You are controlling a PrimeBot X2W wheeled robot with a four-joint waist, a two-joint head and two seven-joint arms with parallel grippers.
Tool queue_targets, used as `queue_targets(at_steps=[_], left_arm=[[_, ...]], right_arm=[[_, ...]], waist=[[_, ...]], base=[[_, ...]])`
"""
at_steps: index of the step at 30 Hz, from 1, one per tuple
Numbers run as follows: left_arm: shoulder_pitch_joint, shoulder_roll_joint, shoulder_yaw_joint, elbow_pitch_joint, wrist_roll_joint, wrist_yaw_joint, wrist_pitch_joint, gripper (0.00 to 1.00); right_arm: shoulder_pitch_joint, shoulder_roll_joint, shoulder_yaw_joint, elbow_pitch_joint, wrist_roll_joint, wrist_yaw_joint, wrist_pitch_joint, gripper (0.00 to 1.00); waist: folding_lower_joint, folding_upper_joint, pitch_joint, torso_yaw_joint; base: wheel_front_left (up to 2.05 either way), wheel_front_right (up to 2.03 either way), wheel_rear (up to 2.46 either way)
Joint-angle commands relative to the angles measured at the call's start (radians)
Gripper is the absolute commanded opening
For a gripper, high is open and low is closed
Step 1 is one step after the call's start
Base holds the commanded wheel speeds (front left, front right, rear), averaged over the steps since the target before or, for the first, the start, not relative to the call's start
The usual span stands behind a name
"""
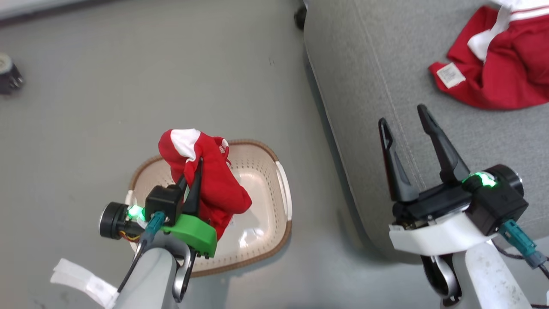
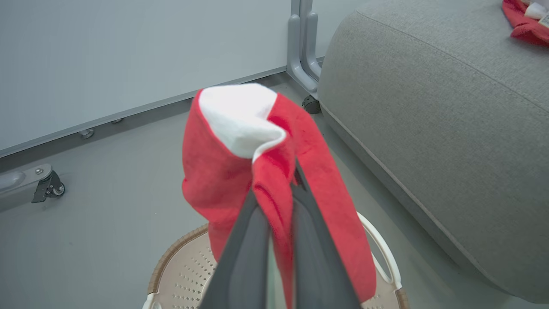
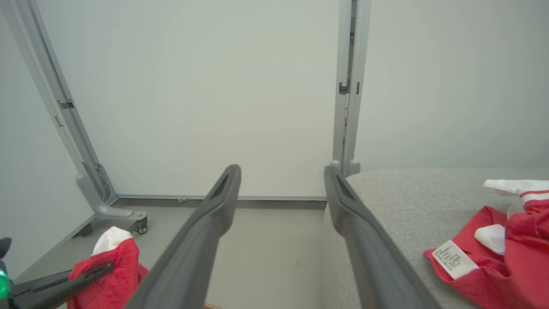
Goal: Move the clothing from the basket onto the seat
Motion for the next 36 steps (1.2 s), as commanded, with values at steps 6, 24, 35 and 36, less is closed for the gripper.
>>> queue_targets(at_steps=[6, 24, 35, 36], left_arm=[[0.097, -0.011, 0.032, -0.129, 0.01, -0.011, -0.003, 0.0], [0.163, -0.024, 0.018, -0.401, 0.03, -0.045, -0.003, 0.0], [0.109, -0.028, -0.115, -0.43, 0.006, -0.091, -0.004, 0.0], [0.105, -0.028, -0.13, -0.433, 0.007, -0.095, -0.004, 0.0]], right_arm=[[0.096, -0.008, 0.025, 0.035, 0.013, -0.001, -0.003, 1.0], [0.179, 0.006, 0.082, 0.058, 0.03, -0.001, -0.003, 1.0], [0.142, -0.04, 0.189, 0.034, 0.112, -0.001, -0.003, 1.0], [0.136, -0.046, 0.198, 0.032, 0.117, -0.001, -0.003, 1.0]], waist=[[0.0001, 0.0, -0.279, 0.034], [0.0001, 0.0, -0.376, -0.009], [0.0001, 0.0, -0.365, 0.004], [0.0001, 0.0, -0.364, 0.005]], base=[[0.0, 0.0, 0.0], [0.0, 0.0, 0.0], [0.0, 0.0, 0.0], [0.0, 0.0, 0.0]])
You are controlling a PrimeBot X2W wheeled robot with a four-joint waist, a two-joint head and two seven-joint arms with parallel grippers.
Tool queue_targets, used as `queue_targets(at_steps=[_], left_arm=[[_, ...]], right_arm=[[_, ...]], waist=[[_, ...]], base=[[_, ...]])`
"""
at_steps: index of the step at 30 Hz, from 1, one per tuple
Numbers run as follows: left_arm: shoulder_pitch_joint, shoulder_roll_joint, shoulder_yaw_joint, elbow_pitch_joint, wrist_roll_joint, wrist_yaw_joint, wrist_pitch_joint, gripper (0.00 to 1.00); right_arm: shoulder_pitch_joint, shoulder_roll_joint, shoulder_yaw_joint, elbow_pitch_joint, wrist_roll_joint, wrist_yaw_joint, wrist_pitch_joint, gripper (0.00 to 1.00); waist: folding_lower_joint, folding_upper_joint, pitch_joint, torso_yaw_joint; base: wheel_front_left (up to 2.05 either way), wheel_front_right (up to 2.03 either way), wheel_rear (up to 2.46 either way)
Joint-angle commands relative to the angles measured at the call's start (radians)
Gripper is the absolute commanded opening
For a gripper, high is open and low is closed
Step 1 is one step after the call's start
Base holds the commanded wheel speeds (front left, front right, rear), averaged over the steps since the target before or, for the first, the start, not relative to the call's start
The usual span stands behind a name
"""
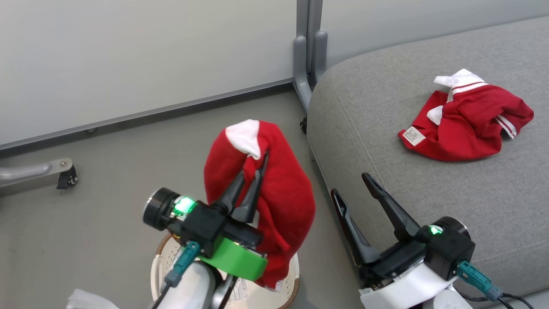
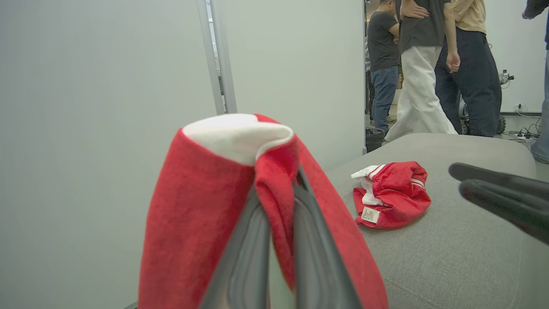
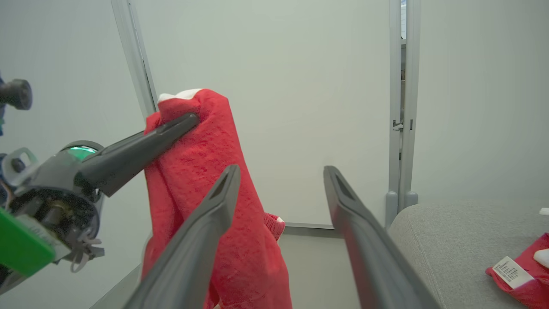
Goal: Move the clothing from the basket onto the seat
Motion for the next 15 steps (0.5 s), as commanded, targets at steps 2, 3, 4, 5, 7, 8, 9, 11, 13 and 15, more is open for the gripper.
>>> queue_targets(at_steps=[2, 3, 4, 5, 7, 8, 9, 11, 13, 15], left_arm=[[-0.026, 0.001, -0.031, -0.012, -0.004, -0.007, -0.004, 0.0], [-0.032, 0.0, -0.047, -0.013, -0.003, -0.009, -0.004, 0.0], [-0.038, 0.0, -0.06, -0.015, -0.002, -0.011, -0.004, 0.0], [-0.043, 0.0, -0.076, -0.017, -0.003, -0.013, -0.004, 0.0], [-0.052, 0.0, -0.105, -0.02, -0.008, -0.015, -0.004, 0.0], [-0.059, 0.0, -0.119, -0.023, -0.013, -0.016, -0.004, 0.0], [-0.064, 0.0, -0.131, -0.027, -0.018, -0.016, -0.004, 0.0], [-0.078, 0.0, -0.157, -0.035, -0.027, -0.018, -0.004, 0.0], [-0.087, 0.001, -0.179, -0.04, -0.038, -0.021, -0.004, 0.0], [-0.104, 0.009, -0.211, -0.047, -0.05, -0.023, 0.0, 0.0]], right_arm=[[-0.024, -0.014, 0.017, -0.01, 0.007, -0.001, -0.003, 1.0], [-0.031, -0.016, 0.021, -0.012, 0.011, -0.001, -0.003, 1.0], [-0.036, -0.019, 0.024, -0.014, 0.014, -0.001, -0.003, 1.0], [-0.042, -0.025, 0.032, -0.012, 0.017, -0.001, -0.003, 1.0], [-0.055, -0.032, 0.045, -0.01, 0.021, -0.001, -0.003, 1.0], [-0.059, -0.038, 0.053, -0.007, 0.026, -0.001, -0.003, 1.0], [-0.063, -0.046, 0.063, -0.002, 0.031, -0.001, -0.003, 1.0], [-0.074, -0.061, 0.089, 0.009, 0.043, -0.001, -0.003, 1.0], [-0.079, -0.073, 0.112, 0.02, 0.057, -0.001, -0.003, 1.0], [-0.09, -0.086, 0.138, 0.037, 0.073, -0.001, -0.003, 1.0]], waist=[[0.0001, 0.0, 0.006, 0.003], [0.0001, 0.0, 0.008, 0.004], [0.0001, 0.0, 0.009, 0.005], [0.0001, 0.0, 0.012, 0.006], [0.0001, 0.0, 0.015, 0.009], [0.0001, 0.0, 0.016, 0.011], [0.0001, 0.0, 0.017, 0.013], [0.0001, 0.0, 0.019, 0.017], [0.0001, 0.0, 0.02, 0.021], [0.0001, 0.0, 0.02, 0.026]], base=[[0.0, 0.0, 0.0], [0.0, 0.0, 0.0], [0.0, 0.0, 0.0], [0.0, 0.0, 0.0], [0.0, 0.0, 0.0], [0.0, 0.0, 0.0], [0.0, 0.0, 0.0], [0.0, 0.0, 0.0], [0.0, 0.0, 0.0], [0.0, 0.0, 0.0]])
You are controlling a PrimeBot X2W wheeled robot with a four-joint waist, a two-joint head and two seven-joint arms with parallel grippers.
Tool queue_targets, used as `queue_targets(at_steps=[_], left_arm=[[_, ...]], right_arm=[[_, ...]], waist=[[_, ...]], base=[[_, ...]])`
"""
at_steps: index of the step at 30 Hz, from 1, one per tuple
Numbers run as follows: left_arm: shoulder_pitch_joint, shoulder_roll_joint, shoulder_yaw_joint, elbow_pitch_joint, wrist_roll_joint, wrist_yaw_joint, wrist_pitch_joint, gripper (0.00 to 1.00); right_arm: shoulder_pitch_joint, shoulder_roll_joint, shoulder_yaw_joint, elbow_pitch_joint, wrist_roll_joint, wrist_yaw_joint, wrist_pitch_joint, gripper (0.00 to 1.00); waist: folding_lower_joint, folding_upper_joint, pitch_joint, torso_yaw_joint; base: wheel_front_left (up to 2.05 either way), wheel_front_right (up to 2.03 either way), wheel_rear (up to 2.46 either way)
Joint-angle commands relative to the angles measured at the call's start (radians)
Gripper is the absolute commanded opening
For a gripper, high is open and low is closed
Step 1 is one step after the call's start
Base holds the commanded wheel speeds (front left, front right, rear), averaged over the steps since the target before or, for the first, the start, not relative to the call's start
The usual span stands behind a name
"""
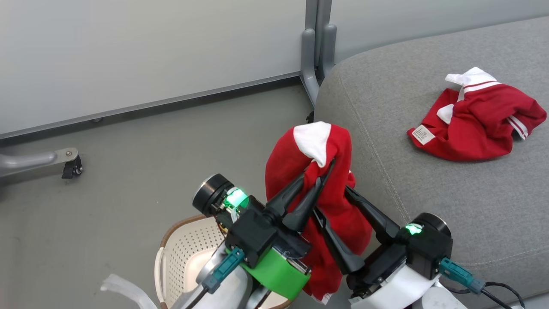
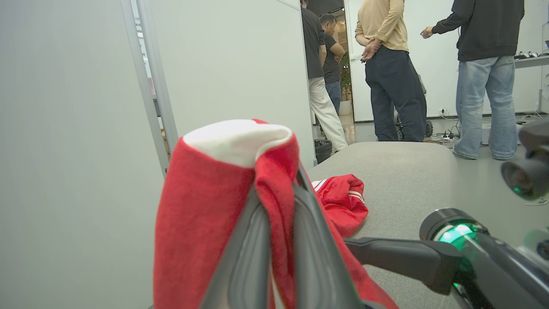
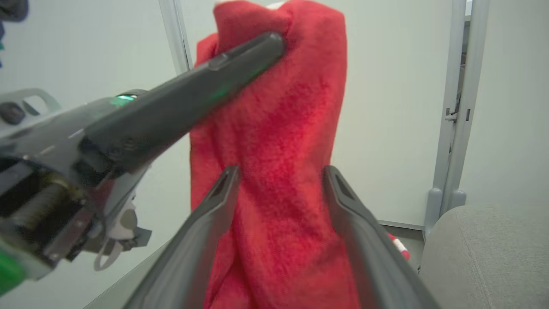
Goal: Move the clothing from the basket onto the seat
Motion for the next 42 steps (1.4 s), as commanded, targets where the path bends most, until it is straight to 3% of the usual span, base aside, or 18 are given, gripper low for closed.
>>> queue_targets(at_steps=[1, 12, 13, 14, 33, 34, 35, 36, 37, 42], left_arm=[[-0.018, 0.007, -0.011, -0.008, -0.011, -0.005, -0.002, 0.0], [-0.046, 0.017, -0.062, -0.036, -0.066, -0.005, 0.008, 0.0], [-0.047, 0.017, -0.063, -0.035, -0.069, -0.005, 0.008, 0.0], [-0.048, 0.018, -0.066, -0.033, -0.072, -0.005, 0.009, 0.0], [-0.064, 0.035, -0.081, 0.001, -0.071, 0.024, 0.036, 0.0], [-0.065, 0.034, -0.08, 0.002, -0.071, 0.026, 0.037, 0.1], [-0.067, 0.037, -0.08, 0.005, -0.064, 0.03, 0.038, 0.41], [-0.069, 0.039, -0.08, 0.006, -0.056, 0.035, 0.038, 0.56], [-0.069, 0.039, -0.079, 0.007, -0.05, 0.042, 0.037, 1.0], [-0.063, 0.038, -0.078, 0.018, -0.046, 0.066, 0.04, 1.0]], right_arm=[[-0.016, -0.005, 0.005, 0.007, 0.008, -0.001, -0.003, 1.0], [-0.022, 0.023, -0.018, 0.05, -0.017, -0.001, -0.003, 1.0], [-0.023, 0.024, -0.019, 0.051, -0.017, -0.001, -0.003, 0.59], [-0.024, 0.025, -0.019, 0.052, -0.016, -0.001, -0.003, 0.02], [-0.014, 0.035, -0.035, 0.065, -0.017, -0.001, -0.003, 0.0], [-0.017, 0.035, -0.037, 0.064, -0.017, -0.001, -0.003, 0.0], [-0.019, 0.036, -0.038, 0.064, -0.017, -0.001, -0.003, 0.0], [-0.02, 0.035, -0.039, 0.063, -0.017, -0.001, -0.003, 0.0], [-0.021, 0.035, -0.04, 0.064, -0.018, -0.001, -0.003, 0.0], [-0.015, 0.03, -0.04, 0.067, -0.023, -0.001, -0.003, 0.0]], waist=[[0.0001, 0.0, -0.001, 0.002], [0.0001, 0.0, 0.006, 0.008], [0.0001, 0.0, 0.006, 0.008], [0.0001, 0.0, 0.007, 0.009], [0.0001, 0.0, 0.027, 0.003], [0.0001, 0.0, 0.029, 0.003], [0.0001, 0.0, 0.031, 0.004], [0.0001, 0.0, 0.032, 0.004], [0.0001, 0.0, 0.033, 0.005], [0.0001, 0.0, 0.037, 0.008]], base=[[0.0, 0.0, 0.0], [0.0, 0.0, 0.0], [0.0, 0.0, 0.0], [0.0, 0.0, 0.0], [0.0, 0.0, 0.0], [0.0, 0.0, 0.0], [0.0, 0.0, 0.0], [0.0, 0.0, 0.0], [0.0, 0.0, 0.0], [0.0, 0.0, 0.0]])
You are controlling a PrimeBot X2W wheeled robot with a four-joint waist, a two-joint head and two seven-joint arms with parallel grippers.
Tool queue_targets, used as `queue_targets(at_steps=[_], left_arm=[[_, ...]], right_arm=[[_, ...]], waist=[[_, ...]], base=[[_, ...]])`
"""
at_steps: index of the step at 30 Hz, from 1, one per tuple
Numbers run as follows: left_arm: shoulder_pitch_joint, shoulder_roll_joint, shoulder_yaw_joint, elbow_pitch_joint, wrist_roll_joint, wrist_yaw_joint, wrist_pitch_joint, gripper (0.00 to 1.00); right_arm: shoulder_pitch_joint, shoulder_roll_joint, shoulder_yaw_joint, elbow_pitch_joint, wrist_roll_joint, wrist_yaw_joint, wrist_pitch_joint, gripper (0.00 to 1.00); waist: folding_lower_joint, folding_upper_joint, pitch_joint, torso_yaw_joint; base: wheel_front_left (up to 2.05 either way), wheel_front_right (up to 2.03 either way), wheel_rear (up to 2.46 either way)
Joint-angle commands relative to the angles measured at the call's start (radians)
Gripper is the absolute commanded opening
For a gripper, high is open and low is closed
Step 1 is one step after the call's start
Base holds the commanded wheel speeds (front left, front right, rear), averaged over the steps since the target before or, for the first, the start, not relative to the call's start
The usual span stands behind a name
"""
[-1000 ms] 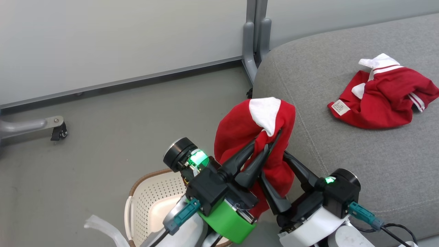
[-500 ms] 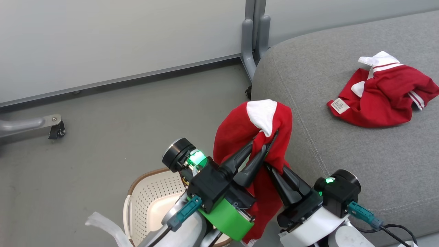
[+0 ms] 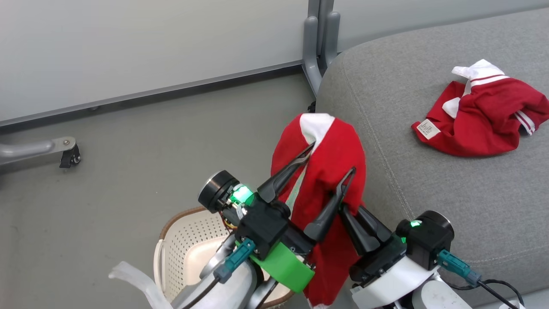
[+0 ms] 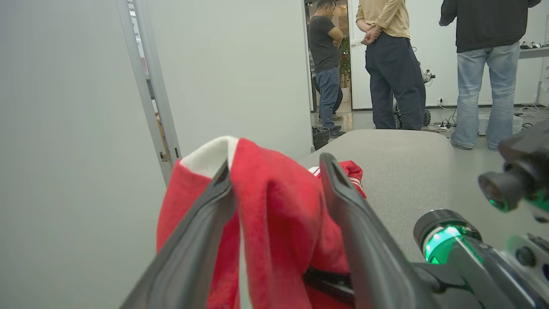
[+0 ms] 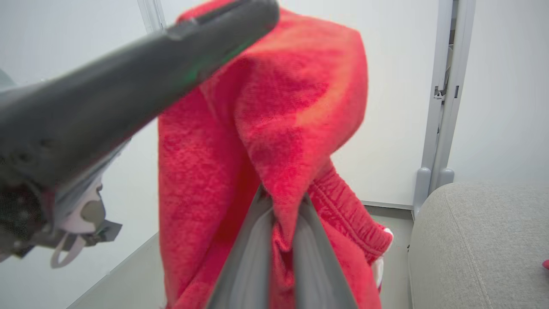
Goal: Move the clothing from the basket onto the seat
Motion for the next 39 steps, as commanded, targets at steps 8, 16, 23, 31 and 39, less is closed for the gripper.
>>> queue_targets(at_steps=[8, 16, 23, 31, 39], left_arm=[[-0.011, 0.018, -0.007, 0.01, 0.018, 0.017, 0.008, 1.0], [-0.026, 0.021, -0.008, 0.013, 0.014, 0.021, 0.005, 1.0], [-0.03, 0.031, -0.008, 0.013, 0.018, 0.029, 0.011, 1.0], [-0.049, 0.053, -0.003, 0.004, 0.024, 0.037, 0.017, 1.0], [-0.055, 0.054, -0.013, 0.014, 0.014, 0.033, 0.022, 1.0]], right_arm=[[-0.002, 0.004, -0.019, -0.004, -0.009, -0.001, -0.003, 0.0], [-0.018, 0.008, -0.024, -0.007, -0.012, -0.001, -0.003, 0.0], [-0.027, 0.012, -0.04, -0.018, -0.019, -0.001, -0.003, 0.0], [-0.041, 0.014, -0.077, -0.064, -0.05, -0.001, -0.003, 0.0], [-0.007, 0.019, -0.133, -0.132, -0.082, -0.001, -0.003, 0.0]], waist=[[0.0, -0.0001, 0.014, -0.002], [0.0, -0.0001, 0.031, -0.008], [0.0, -0.0001, 0.05, -0.032], [0.0, -0.0001, 0.101, -0.125], [0.0, -0.0001, 0.134, -0.25]], base=[[0.0, 0.0, 0.0], [0.0, 0.0, 0.0], [0.0, 0.0, 0.0], [0.0, 0.0, 0.0], [0.0, 0.0, 0.0]])
